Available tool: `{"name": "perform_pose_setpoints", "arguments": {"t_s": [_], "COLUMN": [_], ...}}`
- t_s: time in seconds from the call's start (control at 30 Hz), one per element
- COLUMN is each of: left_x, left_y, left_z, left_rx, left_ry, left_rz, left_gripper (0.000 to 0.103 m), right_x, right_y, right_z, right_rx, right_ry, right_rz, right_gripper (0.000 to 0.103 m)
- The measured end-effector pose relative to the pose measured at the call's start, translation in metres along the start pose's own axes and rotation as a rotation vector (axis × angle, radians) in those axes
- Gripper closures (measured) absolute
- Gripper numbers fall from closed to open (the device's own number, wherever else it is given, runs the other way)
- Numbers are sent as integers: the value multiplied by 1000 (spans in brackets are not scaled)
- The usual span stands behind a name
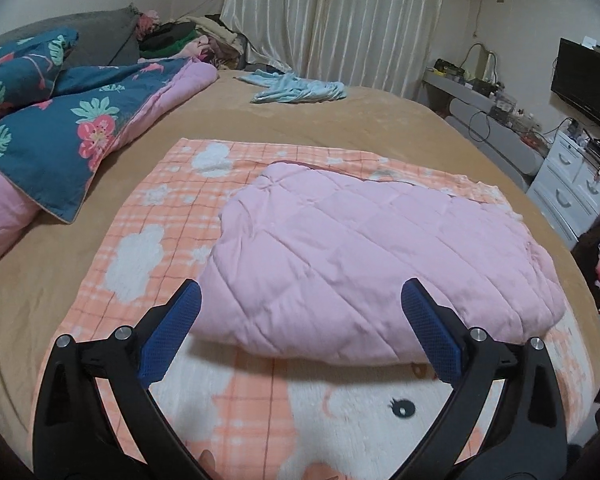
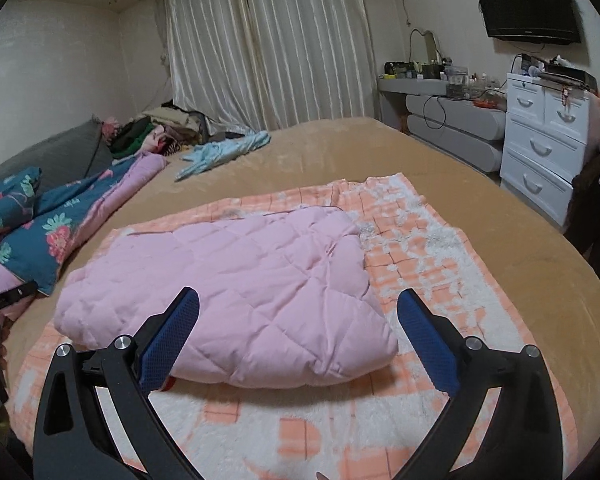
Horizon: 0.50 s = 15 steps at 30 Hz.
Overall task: Fold large clothes
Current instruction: 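Push the folded jacket bundle into a neat roll with both tools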
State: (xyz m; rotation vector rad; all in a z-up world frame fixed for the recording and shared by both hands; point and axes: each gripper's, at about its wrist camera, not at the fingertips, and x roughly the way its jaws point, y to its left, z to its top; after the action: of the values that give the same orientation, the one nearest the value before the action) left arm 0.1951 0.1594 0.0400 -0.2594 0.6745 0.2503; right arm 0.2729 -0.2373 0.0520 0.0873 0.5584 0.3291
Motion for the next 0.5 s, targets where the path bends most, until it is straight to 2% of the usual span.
{"name": "perform_pose_setpoints", "arguments": {"t_s": [0.5], "left_x": [-49], "left_y": [1], "left_z": [-32], "left_rx": [3], "left_ry": [-28], "left_rz": [6], "left_gripper": [9], "right_x": [-53], "right_y": [8], "right_z": [-28], "right_rx": [28], "right_ry": [-24], "right_rz": [24], "right_gripper": [4]}}
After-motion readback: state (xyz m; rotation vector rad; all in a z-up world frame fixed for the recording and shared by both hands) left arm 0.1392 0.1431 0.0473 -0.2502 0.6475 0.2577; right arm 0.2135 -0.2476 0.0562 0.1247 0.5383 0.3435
